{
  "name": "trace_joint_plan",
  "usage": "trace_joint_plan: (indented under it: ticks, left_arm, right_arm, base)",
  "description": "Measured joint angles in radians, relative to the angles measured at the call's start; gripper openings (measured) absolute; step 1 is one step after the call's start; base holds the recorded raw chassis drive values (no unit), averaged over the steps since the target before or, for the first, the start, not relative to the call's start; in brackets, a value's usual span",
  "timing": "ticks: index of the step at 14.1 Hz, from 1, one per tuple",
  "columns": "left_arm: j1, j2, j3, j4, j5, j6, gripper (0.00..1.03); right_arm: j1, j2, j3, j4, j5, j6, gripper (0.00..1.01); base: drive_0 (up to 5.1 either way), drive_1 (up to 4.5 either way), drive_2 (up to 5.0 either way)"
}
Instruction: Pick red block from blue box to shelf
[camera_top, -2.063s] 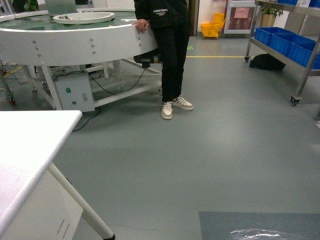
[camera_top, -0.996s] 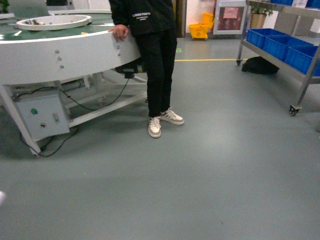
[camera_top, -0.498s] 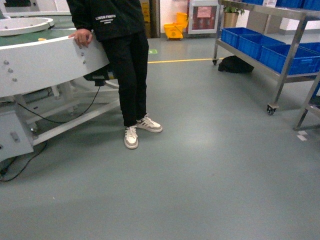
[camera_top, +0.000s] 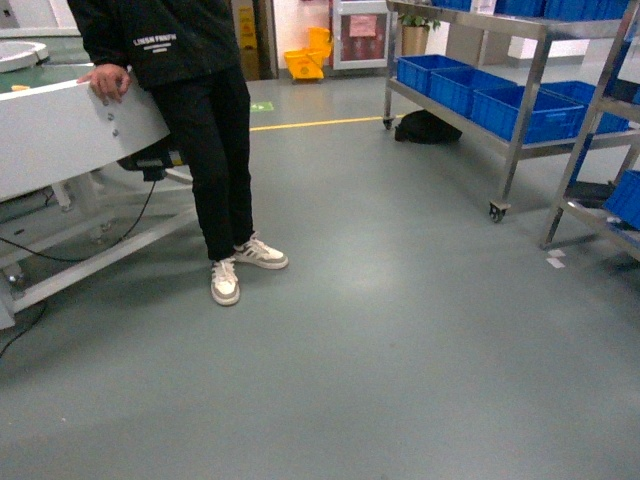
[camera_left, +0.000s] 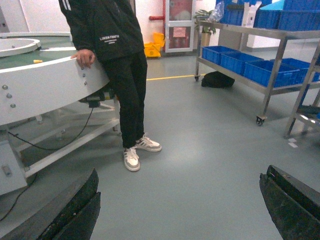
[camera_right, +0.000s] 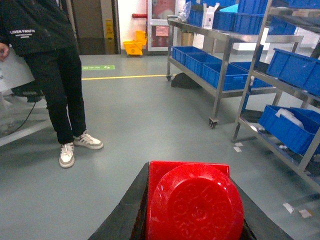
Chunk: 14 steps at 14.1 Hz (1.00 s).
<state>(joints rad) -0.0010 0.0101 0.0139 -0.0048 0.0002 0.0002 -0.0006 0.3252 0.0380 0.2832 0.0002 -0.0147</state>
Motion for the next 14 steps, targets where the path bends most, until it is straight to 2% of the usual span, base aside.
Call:
trace_joint_plan:
  ticks: [3,14]
  left_arm:
    - [0.000,0.000,0.000,0.002,0.000,0.000,0.98]
    - [0.000,0.000,0.000,0.001,-0.002,0.000,0.98]
  right_arm:
    - [0.000,0.000,0.000,0.001,0.000,0.000,0.27]
    - [0.000,0.001,0.000,-0.005,-0.001,0.000,0.27]
  base:
    - [-0.5,0.63,-1.6]
    - [-0.2,3.92,-4.3]
